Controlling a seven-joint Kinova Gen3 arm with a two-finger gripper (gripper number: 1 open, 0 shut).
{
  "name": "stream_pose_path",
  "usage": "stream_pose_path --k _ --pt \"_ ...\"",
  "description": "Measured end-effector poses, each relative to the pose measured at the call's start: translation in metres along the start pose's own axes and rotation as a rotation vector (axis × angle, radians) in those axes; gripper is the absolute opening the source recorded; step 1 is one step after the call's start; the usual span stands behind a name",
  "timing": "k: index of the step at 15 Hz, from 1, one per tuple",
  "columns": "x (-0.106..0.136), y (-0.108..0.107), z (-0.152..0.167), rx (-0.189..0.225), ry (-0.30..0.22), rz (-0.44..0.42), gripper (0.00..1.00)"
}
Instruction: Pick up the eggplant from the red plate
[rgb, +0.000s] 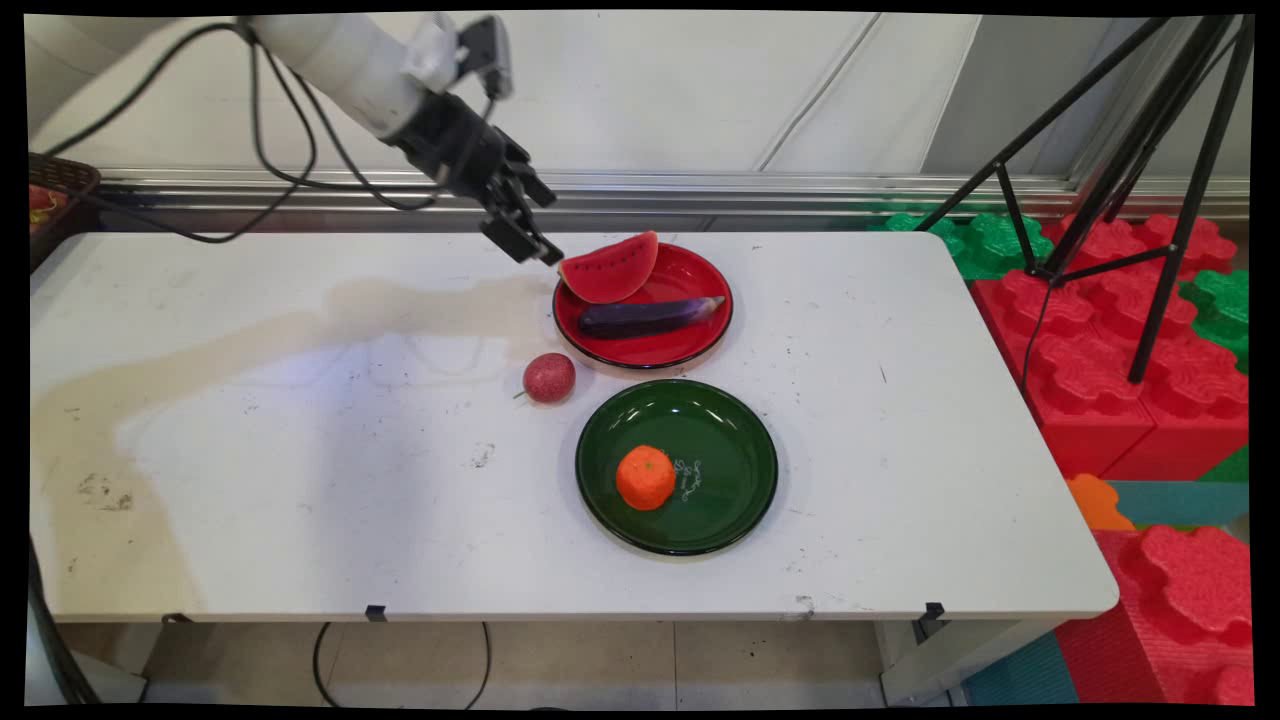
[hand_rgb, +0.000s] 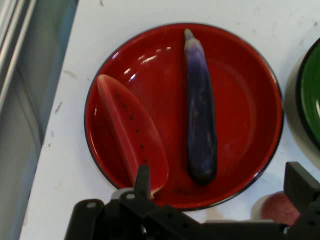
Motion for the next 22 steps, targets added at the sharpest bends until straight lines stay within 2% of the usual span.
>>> stream_pose_path --k 12,22 --pt "0.015 -0.009 0.099 -0.059 -0.128 0.03 1.0" --pt "0.016 -0.013 0.14 -0.102 -0.18 0.045 1.0"
